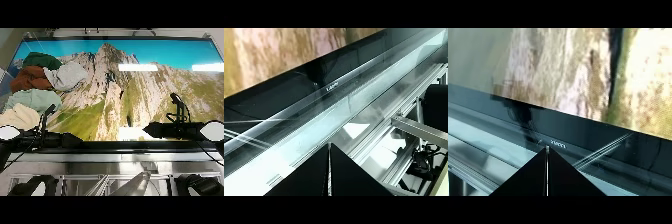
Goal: Fold the shirts.
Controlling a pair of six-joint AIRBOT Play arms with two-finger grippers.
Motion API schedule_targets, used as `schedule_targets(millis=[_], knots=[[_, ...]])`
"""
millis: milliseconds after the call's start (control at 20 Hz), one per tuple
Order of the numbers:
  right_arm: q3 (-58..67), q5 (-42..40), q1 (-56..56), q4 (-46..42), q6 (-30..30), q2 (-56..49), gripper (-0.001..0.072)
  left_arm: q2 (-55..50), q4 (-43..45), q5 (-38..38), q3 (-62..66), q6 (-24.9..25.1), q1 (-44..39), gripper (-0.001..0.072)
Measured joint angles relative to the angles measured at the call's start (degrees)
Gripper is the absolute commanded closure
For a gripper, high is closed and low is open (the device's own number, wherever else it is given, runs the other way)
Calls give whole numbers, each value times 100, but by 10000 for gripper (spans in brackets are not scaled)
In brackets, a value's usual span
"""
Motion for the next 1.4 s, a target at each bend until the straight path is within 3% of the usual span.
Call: schedule_targets(millis=[950,1200,1250,1300,1350,1400], knots=[[0,0,0,2,0,0,698,0,-26,9,0,0,0,692],[0,-35,0,2,-2,0,697,-4,133,498,299,-20,28,689],[0,-70,0,4,0,0,697,-37,308,737,584,-44,81,645],[0,-127,0,4,0,0,697,-111,505,986,925,-63,157,376],[0,-177,0,4,0,0,696,-247,721,1252,1368,-92,269,54],[0,-236,0,4,-2,0,695,-428,872,1519,1810,-103,389,-10]])
